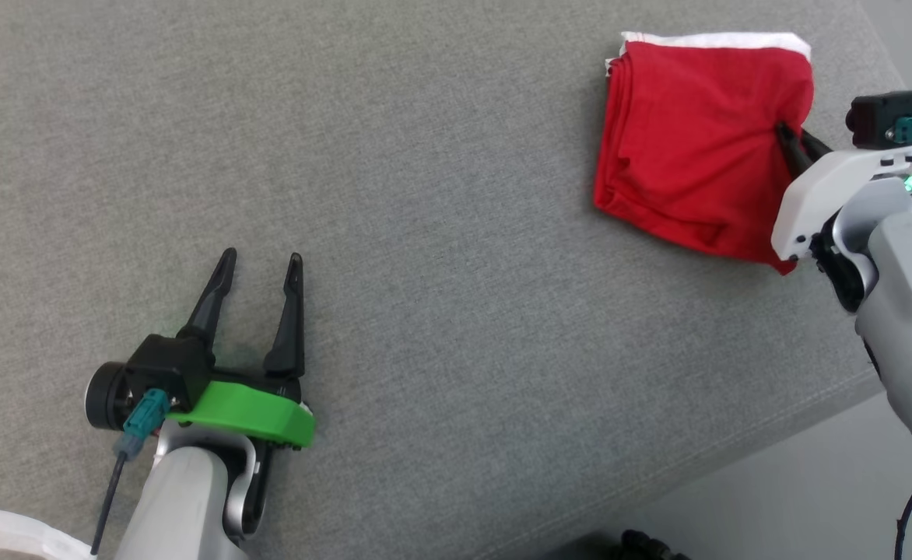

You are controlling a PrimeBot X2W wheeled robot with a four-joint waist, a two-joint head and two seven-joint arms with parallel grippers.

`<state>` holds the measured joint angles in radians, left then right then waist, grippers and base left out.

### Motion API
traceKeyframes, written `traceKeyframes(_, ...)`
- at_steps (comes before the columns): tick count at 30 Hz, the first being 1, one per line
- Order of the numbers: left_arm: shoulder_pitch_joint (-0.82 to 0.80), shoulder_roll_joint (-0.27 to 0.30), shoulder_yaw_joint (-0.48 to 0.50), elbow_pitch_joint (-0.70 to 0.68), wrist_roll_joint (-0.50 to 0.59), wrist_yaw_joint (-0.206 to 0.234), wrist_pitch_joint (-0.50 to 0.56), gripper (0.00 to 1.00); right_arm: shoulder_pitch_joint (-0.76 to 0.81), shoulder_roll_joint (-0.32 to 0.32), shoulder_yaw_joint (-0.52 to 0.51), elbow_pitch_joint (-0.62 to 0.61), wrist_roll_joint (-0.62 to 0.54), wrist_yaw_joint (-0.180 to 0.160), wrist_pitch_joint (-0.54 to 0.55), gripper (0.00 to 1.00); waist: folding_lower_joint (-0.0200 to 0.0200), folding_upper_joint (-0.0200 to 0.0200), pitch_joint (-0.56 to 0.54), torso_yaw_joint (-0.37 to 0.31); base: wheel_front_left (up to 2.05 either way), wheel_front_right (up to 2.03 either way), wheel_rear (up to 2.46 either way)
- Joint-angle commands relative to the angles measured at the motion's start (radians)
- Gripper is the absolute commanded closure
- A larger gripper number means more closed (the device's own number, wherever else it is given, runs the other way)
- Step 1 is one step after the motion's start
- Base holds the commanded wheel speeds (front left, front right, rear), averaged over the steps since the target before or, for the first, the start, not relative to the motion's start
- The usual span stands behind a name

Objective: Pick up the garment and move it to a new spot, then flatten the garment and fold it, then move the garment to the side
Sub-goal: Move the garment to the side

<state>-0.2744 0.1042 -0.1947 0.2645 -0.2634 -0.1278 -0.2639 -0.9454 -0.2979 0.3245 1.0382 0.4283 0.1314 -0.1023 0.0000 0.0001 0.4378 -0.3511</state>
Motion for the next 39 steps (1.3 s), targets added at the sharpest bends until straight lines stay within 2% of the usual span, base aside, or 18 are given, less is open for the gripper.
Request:
traceKeyframes(1,-0.017,0.01,0.002,-0.001,-0.009,-0.004,-0.001,0.0,-0.024,-0.005,-0.004,0.009,-0.013,-0.001,-0.01,1.0,0.0,-0.0001,0.027,0.0,0.0,0.0,0.0)
traceKeyframes(9,-0.04,0.017,0.011,-0.014,-0.012,0.002,0.0,0.0,-0.14,-0.07,0.004,0.063,-0.085,-0.001,-0.007,1.0,0.0,-0.0001,0.069,0.087,0.0,0.0,0.0)
traceKeyframes(20,-0.046,0.007,0.018,-0.041,-0.013,0.006,0.0,0.0,-0.28,-0.224,-0.065,0.18,-0.162,-0.001,-0.015,1.0,0.0,-0.0001,0.133,0.188,0.0,0.0,0.0)
traceKeyframes(21,-0.046,0.006,0.02,-0.042,-0.012,0.006,0.0,0.0,-0.291,-0.237,-0.084,0.195,-0.184,-0.001,-0.036,0.58,0.0,-0.0001,0.138,0.193,0.0,0.0,0.0)
traceKeyframes(22,-0.046,0.005,0.021,-0.042,-0.011,0.006,0.001,0.0,-0.294,-0.239,-0.091,0.202,-0.198,-0.001,-0.044,0.0,0.0,-0.0001,0.14,0.195,0.0,0.0,0.0)
traceKeyframes(25,-0.045,0.004,0.025,-0.038,-0.008,0.006,0.001,0.0,-0.305,-0.243,-0.12,0.215,-0.224,-0.001,-0.082,0.0,0.0,-0.0001,0.142,0.196,0.0,0.0,0.0)
traceKeyframes(31,-0.041,-0.001,0.031,-0.034,-0.009,0.005,0.001,0.0,-0.302,-0.207,-0.173,0.227,-0.271,-0.001,-0.128,0.0,0.0,-0.0001,0.114,0.186,0.0,0.0,0.0)
traceKeyframes(39,-0.036,-0.014,0.044,-0.028,-0.017,0.001,0.0,0.0,-0.276,-0.161,-0.215,0.182,-0.323,-0.001,-0.159,0.0,0.0,-0.0001,0.021,0.196,0.0,0.0,0.0)
